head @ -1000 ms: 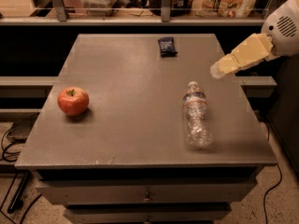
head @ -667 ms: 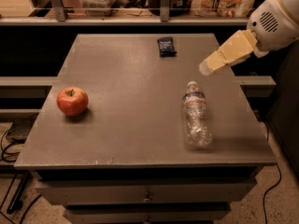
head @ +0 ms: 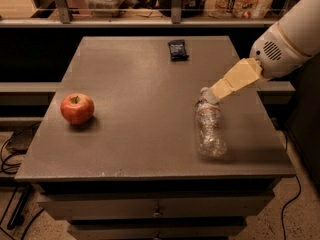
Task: Place water bottle upright
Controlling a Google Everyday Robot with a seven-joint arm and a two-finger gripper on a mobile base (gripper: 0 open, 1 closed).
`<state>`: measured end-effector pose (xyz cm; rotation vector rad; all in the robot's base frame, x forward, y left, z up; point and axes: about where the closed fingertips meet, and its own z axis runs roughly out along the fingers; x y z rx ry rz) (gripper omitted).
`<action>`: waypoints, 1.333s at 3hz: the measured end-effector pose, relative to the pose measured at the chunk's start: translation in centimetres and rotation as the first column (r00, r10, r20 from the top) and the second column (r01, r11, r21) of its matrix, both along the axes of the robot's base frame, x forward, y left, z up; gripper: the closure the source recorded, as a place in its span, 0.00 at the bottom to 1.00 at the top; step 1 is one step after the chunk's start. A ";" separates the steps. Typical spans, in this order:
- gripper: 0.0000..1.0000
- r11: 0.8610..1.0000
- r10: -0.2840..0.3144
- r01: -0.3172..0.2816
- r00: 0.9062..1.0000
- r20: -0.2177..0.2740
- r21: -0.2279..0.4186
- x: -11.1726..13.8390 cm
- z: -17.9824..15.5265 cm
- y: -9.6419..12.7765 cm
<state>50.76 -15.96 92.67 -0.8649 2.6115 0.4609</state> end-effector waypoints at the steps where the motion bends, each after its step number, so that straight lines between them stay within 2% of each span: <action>1: 0.00 1.000 0.029 -0.029 0.999 -0.046 -0.002 -0.2 -2.0 1.3; 3: 0.00 0.999 0.031 -0.032 0.994 -0.102 -0.007 0.9 -4.5 3.2; 4: 0.00 1.000 0.012 -0.016 0.991 -0.132 -0.025 1.9 -5.9 3.7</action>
Offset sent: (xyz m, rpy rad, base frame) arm 0.0058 0.0305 -0.0506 -0.0208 0.1161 0.0362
